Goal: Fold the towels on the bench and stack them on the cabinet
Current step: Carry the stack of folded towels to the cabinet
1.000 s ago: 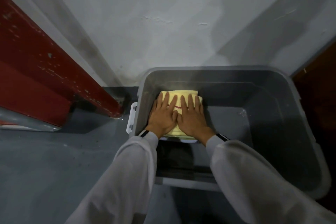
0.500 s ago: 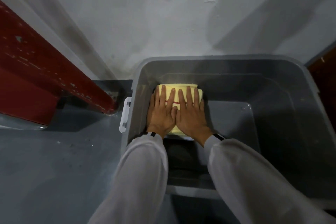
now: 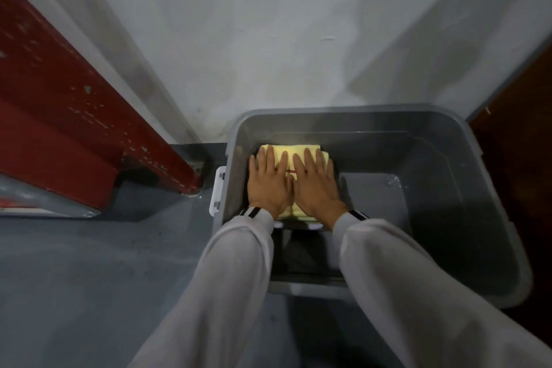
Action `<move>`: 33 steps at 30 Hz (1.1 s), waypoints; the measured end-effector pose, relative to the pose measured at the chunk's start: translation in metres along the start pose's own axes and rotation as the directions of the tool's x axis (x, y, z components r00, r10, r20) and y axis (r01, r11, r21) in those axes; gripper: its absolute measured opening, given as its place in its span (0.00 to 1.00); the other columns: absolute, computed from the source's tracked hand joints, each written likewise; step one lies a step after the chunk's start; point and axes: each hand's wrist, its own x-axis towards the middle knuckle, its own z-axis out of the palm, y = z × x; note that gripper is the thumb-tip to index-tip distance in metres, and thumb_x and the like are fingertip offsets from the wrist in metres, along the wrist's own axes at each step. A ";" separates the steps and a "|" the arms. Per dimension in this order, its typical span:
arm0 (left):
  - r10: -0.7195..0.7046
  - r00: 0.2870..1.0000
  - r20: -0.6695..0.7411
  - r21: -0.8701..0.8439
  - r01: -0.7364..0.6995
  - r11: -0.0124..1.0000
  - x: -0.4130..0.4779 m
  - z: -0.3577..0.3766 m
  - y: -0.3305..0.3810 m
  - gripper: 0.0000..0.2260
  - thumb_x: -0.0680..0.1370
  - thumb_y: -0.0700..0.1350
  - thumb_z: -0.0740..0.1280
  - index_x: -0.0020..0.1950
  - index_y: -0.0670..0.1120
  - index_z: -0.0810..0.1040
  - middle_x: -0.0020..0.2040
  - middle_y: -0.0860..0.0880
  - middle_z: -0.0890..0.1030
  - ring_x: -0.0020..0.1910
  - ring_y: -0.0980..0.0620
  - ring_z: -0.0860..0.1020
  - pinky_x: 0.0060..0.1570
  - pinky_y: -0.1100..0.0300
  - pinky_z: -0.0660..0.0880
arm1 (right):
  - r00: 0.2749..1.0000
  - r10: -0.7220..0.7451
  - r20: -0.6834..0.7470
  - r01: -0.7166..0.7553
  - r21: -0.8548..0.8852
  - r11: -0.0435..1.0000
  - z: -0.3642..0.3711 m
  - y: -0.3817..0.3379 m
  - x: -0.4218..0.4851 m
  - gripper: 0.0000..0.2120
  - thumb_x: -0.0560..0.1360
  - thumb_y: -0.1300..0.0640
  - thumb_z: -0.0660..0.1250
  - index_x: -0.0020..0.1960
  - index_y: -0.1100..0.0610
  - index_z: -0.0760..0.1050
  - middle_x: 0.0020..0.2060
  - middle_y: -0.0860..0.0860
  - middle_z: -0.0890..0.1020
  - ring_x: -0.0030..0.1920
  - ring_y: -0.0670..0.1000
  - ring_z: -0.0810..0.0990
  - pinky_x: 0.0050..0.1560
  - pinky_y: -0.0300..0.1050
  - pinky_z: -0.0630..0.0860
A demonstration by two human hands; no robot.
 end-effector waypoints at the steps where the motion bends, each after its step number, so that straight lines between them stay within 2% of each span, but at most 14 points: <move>1: 0.005 1.000 0.004 -0.016 -0.005 1.000 -0.001 -0.016 0.000 0.28 0.85 0.57 0.46 0.84 0.51 0.46 0.84 0.40 0.47 0.83 0.38 0.44 0.79 0.38 0.45 | 1.000 -0.006 0.003 0.006 0.011 1.000 -0.014 0.000 -0.002 0.31 0.84 0.49 0.55 0.83 0.54 0.49 0.83 0.58 0.50 0.82 0.63 0.43 0.80 0.65 0.46; 4: 0.019 1.000 0.009 -0.108 -0.017 0.994 -0.011 -0.076 0.001 0.27 0.86 0.54 0.51 0.84 0.54 0.47 0.84 0.41 0.51 0.83 0.39 0.48 0.80 0.39 0.48 | 0.999 -0.004 0.048 0.003 0.032 0.999 -0.071 -0.004 -0.016 0.31 0.80 0.49 0.63 0.80 0.54 0.59 0.81 0.59 0.58 0.81 0.63 0.50 0.80 0.62 0.49; 6: 0.020 0.998 0.059 -0.186 -0.009 0.982 -0.023 -0.127 0.001 0.26 0.86 0.54 0.53 0.84 0.54 0.50 0.84 0.42 0.53 0.83 0.39 0.49 0.80 0.41 0.50 | 0.998 -0.010 0.055 0.009 0.003 1.000 -0.120 -0.009 -0.032 0.25 0.79 0.51 0.63 0.74 0.55 0.67 0.74 0.58 0.68 0.77 0.62 0.61 0.78 0.59 0.55; 8: 0.015 0.994 0.106 -0.263 0.014 0.965 -0.036 -0.189 -0.002 0.25 0.85 0.53 0.55 0.83 0.53 0.57 0.83 0.42 0.57 0.82 0.40 0.52 0.79 0.41 0.53 | 0.999 -0.015 0.052 0.017 -0.037 0.999 -0.182 -0.016 -0.051 0.21 0.77 0.52 0.64 0.69 0.56 0.71 0.67 0.57 0.74 0.69 0.60 0.69 0.72 0.56 0.62; 10: 0.025 0.993 0.115 -0.332 0.015 0.943 -0.047 -0.257 -0.008 0.22 0.84 0.52 0.58 0.79 0.50 0.65 0.79 0.42 0.65 0.79 0.40 0.61 0.76 0.43 0.59 | 0.998 -0.008 0.064 0.011 -0.056 0.998 -0.250 -0.024 -0.066 0.19 0.76 0.55 0.65 0.67 0.57 0.73 0.63 0.57 0.76 0.65 0.59 0.72 0.68 0.54 0.66; 12: 0.039 0.995 0.095 -0.370 -0.001 0.929 -0.058 -0.333 -0.015 0.18 0.84 0.51 0.58 0.72 0.48 0.74 0.70 0.43 0.76 0.71 0.41 0.71 0.68 0.46 0.67 | 0.997 -0.004 0.076 0.008 -0.055 0.998 -0.326 -0.033 -0.078 0.18 0.75 0.58 0.63 0.65 0.57 0.73 0.62 0.57 0.76 0.64 0.60 0.73 0.66 0.54 0.68; 14: 0.034 0.995 0.092 -0.381 0.004 0.924 -0.069 -0.416 -0.022 0.17 0.84 0.52 0.58 0.68 0.48 0.78 0.64 0.44 0.80 0.63 0.40 0.77 0.61 0.47 0.73 | 0.997 -0.014 0.074 0.020 -0.073 0.997 -0.407 -0.045 -0.089 0.17 0.76 0.60 0.62 0.65 0.58 0.73 0.61 0.57 0.77 0.63 0.60 0.74 0.63 0.54 0.69; 20: -0.051 0.991 0.121 -0.443 0.100 0.891 -0.110 -0.664 -0.052 0.15 0.83 0.51 0.59 0.64 0.48 0.79 0.62 0.45 0.81 0.59 0.42 0.79 0.55 0.50 0.76 | 0.992 -0.100 0.081 0.105 -0.056 0.993 -0.655 -0.105 -0.127 0.13 0.79 0.59 0.61 0.62 0.58 0.74 0.59 0.57 0.80 0.61 0.60 0.76 0.61 0.54 0.70; 24: -0.127 0.983 0.133 -0.443 0.173 0.880 -0.149 -0.797 -0.081 0.12 0.81 0.47 0.60 0.57 0.47 0.81 0.57 0.44 0.83 0.53 0.42 0.80 0.53 0.49 0.78 | 0.970 -0.231 0.075 0.236 -0.074 0.969 -0.791 -0.160 -0.160 0.06 0.77 0.60 0.61 0.51 0.55 0.75 0.52 0.55 0.83 0.54 0.59 0.81 0.52 0.50 0.71; 27: -0.189 0.975 0.121 -0.436 0.223 0.872 -0.188 -0.868 -0.109 0.10 0.79 0.46 0.60 0.51 0.47 0.81 0.55 0.44 0.84 0.51 0.42 0.80 0.49 0.52 0.76 | 0.950 -0.299 0.091 0.307 -0.087 0.948 -0.865 -0.204 -0.187 0.04 0.76 0.62 0.61 0.47 0.55 0.71 0.47 0.54 0.81 0.49 0.58 0.81 0.48 0.48 0.69; 31: -0.328 0.940 0.097 -0.423 0.337 0.841 -0.257 -0.935 -0.155 0.13 0.80 0.48 0.61 0.56 0.48 0.83 0.56 0.45 0.83 0.53 0.42 0.81 0.47 0.54 0.73 | 0.915 -0.401 0.040 0.403 -0.066 0.913 -0.925 -0.267 -0.222 0.08 0.77 0.60 0.62 0.54 0.58 0.77 0.52 0.56 0.80 0.48 0.59 0.78 0.48 0.48 0.70; 33: -0.408 0.911 0.064 -0.426 0.395 0.814 -0.301 -0.957 -0.180 0.12 0.80 0.50 0.61 0.56 0.48 0.82 0.56 0.45 0.83 0.53 0.41 0.81 0.47 0.53 0.74 | 0.882 -0.470 0.022 0.471 -0.050 0.881 -0.945 -0.304 -0.247 0.08 0.78 0.58 0.63 0.55 0.58 0.77 0.50 0.56 0.79 0.45 0.58 0.76 0.47 0.48 0.72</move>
